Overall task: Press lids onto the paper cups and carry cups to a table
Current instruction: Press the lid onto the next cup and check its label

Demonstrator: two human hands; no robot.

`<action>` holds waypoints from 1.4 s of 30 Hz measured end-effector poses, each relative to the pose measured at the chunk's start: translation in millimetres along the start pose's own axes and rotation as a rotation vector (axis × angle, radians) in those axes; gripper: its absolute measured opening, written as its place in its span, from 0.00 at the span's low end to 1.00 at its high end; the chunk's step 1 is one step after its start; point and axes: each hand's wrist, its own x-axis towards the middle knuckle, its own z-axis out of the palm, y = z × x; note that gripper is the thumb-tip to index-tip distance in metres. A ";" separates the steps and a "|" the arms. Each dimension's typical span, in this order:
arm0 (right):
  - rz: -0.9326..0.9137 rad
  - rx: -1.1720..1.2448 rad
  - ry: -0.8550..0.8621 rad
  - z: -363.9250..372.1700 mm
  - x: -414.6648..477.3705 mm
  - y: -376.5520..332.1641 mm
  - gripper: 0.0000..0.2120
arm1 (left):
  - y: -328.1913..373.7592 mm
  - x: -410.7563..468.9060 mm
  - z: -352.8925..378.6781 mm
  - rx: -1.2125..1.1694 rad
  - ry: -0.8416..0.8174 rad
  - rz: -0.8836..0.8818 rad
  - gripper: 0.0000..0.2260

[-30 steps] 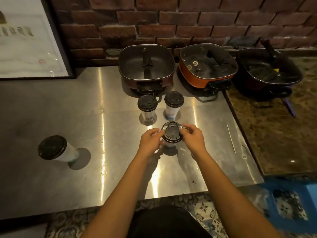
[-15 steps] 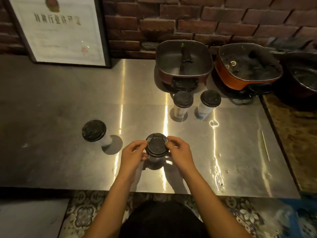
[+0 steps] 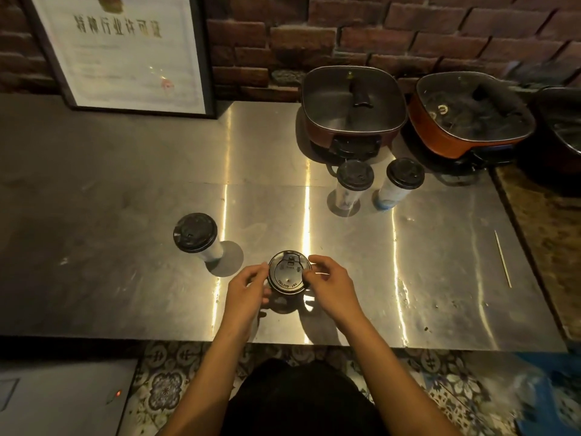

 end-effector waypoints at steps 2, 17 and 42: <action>0.010 0.019 -0.007 -0.4 -0.5 -0.4 0.16 | -0.6 0.4 0.2 0.012 0.013 -0.016 0.15; 0.111 0.067 0.147 41.3 36.1 -26.3 0.21 | 37.7 25.8 43.5 0.112 0.016 0.028 0.29; 0.177 0.121 0.189 58.1 45.9 -11.0 0.25 | 19.2 43.0 60.6 0.225 0.198 -0.066 0.23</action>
